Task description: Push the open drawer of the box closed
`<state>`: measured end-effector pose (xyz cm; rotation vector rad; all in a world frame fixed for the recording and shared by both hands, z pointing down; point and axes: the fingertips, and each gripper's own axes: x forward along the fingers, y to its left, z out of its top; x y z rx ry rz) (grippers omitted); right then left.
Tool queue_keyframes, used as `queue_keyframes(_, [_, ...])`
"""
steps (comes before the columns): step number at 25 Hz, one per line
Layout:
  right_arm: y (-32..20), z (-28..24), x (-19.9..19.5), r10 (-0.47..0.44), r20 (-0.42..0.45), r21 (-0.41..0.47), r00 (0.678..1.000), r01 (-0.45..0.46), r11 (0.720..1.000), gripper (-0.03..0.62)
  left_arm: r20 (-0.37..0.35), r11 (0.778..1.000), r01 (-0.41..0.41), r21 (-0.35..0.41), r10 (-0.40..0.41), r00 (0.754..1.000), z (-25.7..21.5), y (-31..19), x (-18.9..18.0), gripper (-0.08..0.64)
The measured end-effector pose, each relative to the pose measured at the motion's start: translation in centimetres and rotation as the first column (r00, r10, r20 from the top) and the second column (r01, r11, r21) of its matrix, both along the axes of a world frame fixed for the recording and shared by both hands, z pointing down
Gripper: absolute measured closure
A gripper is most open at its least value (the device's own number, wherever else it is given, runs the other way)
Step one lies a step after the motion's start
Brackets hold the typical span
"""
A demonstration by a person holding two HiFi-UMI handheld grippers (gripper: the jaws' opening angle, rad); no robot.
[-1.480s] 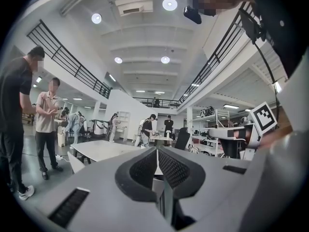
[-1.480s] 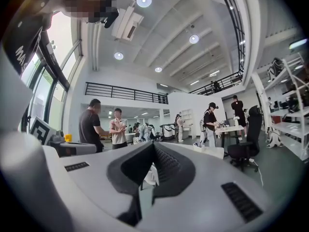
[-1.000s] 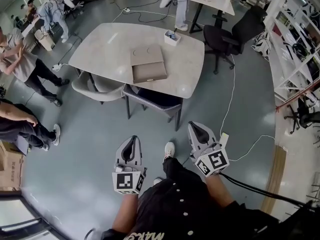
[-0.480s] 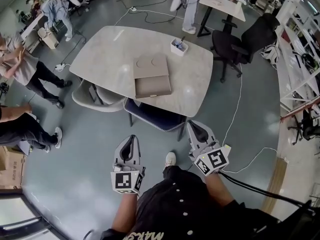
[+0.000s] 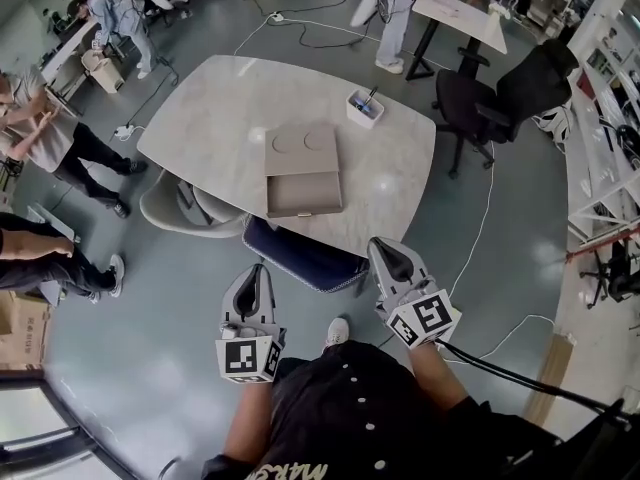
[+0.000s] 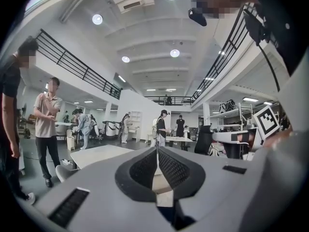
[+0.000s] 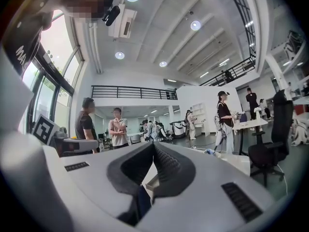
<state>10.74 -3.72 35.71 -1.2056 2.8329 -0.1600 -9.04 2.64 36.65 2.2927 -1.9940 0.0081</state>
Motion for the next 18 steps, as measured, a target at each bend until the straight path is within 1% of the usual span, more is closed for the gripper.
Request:
queue_keyframes(4, [-1.6, 0.3, 0.1, -0.009, 0.003, -0.01, 1.0, 0.009, 1.0, 0.594, 0.019, 1.0, 0.003, -0.013, -0.003, 1.0, 0.0, -1.0, 0.5, 0.541])
queue_keyframes(8, [-2.7, 1.1, -0.4, -0.023, 0.004, -0.03, 1.0, 0.023, 0.999, 0.594, 0.019, 1.0, 0.016, -0.027, -0.016, 1.0, 0.6, -2.0, 0.0, 0.541])
queue_keyframes(12, [-4.1, 1.2, -0.8, -0.019, 0.005, -0.04, 1.0, 0.019, 0.999, 0.594, 0.02, 0.999, 0.015, -0.037, -0.014, 1.0, 0.7, -3.3, -0.6, 0.541])
queue_keyframes(18, [-7.4, 0.2, -2.4, 0.0, -0.003, -0.014, 1.0, 0.0, 1.0, 0.594, 0.013, 1.0, 0.001, -0.011, -0.001, 1.0, 0.1, -6.6, -2.4, 0.543])
